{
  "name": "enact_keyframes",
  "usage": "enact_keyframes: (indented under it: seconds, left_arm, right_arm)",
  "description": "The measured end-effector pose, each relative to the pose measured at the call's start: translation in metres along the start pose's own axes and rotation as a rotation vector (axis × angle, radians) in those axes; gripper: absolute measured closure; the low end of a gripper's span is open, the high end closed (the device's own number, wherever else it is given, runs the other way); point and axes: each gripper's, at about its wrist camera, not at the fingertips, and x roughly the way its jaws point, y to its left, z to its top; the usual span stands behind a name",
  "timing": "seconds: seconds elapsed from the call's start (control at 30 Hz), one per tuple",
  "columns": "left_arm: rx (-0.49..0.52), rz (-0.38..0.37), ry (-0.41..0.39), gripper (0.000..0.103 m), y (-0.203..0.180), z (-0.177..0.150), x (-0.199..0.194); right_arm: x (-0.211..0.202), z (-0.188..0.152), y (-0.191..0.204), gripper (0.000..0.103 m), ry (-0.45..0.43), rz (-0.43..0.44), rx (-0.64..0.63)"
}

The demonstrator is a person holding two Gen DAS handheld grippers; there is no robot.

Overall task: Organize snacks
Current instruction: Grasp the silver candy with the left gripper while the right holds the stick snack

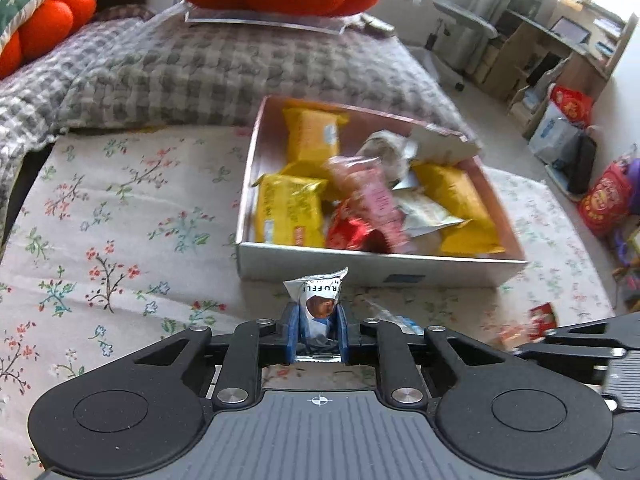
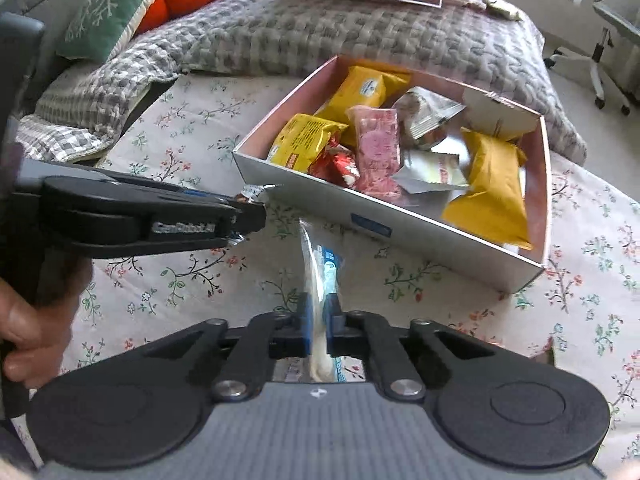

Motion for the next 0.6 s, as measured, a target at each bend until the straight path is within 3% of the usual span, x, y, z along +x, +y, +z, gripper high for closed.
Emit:
enact_keyframes:
  seconds: [0.47, 0.5, 0.6]
  left_arm:
    - [-0.002, -0.041, -0.056, 0.086, -0.006, 0.008, -0.017]
    - [-0.006, -0.039, -0.055, 0.086, -0.006, 0.009, -0.016]
    - [-0.004, -0.029, -0.055, 0.086, -0.006, 0.009, -0.015]
  right_arm:
    - [-0.004, 0.003, 0.001, 0.101, -0.054, -0.024, 0.022]
    - [-0.003, 0.002, 0.001, 0.099, -0.053, -0.016, 0.025]
    - [0.013, -0.003, 0.003, 0.072, -0.004, 0.012, 0.017]
